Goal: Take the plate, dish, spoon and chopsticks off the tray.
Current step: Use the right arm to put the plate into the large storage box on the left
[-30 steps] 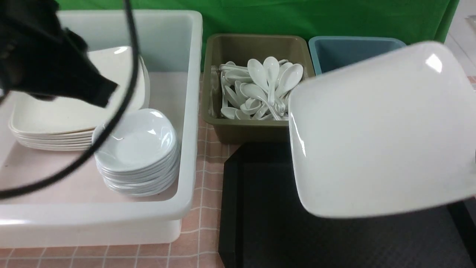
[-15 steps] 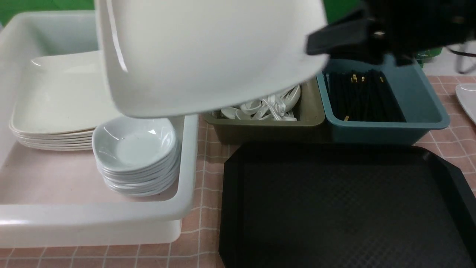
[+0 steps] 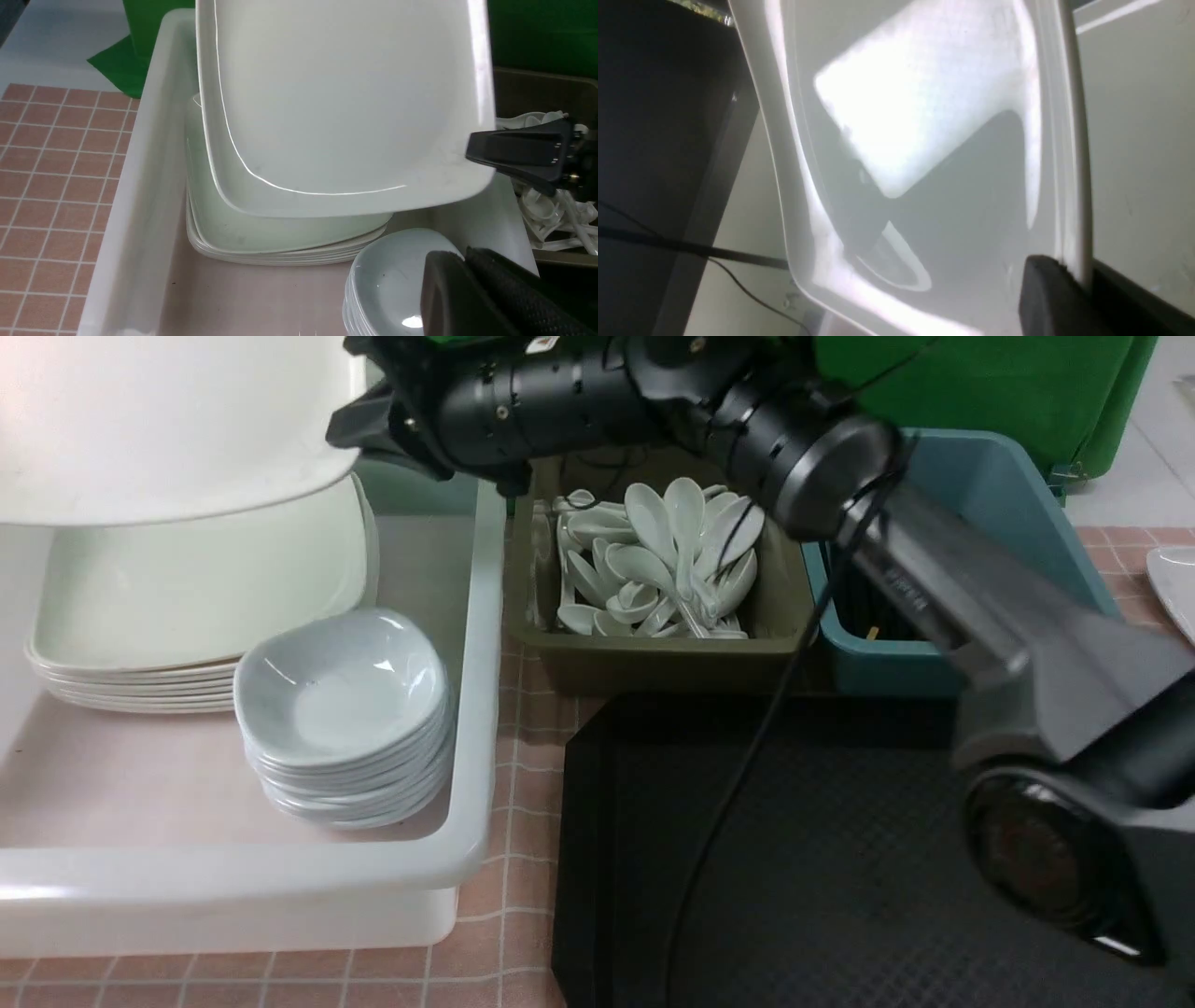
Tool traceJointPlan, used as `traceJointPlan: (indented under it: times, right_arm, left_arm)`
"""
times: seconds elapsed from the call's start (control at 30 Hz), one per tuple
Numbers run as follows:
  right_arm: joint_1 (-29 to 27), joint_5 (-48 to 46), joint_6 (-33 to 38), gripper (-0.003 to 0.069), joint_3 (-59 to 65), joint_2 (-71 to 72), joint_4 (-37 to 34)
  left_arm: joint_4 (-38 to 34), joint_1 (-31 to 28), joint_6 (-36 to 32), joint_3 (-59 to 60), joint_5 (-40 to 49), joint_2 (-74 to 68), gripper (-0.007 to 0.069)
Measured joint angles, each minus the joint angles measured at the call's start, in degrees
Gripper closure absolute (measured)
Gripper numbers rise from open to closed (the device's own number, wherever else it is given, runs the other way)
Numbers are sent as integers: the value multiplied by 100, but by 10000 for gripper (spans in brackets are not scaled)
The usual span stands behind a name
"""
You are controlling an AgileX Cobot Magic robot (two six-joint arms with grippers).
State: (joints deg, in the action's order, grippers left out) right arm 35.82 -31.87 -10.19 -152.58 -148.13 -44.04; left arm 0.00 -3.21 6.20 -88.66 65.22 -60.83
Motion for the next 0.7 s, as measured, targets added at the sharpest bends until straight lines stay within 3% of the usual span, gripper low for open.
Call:
traceJointPlan:
  times: [0.17, 0.53, 0.7]
  right_arm:
    - [137, 122, -580, 588, -765, -705, 567]
    - [382, 641, -611, 579, -873, -896, 940]
    - [468, 719, -607, 489, -873, -921, 1307]
  left_arm:
    - [0, 0, 0, 0, 0, 0, 606]
    - [0, -5, 0, 0, 0, 0, 606]
    - [0, -5, -7, 0, 0, 0, 606]
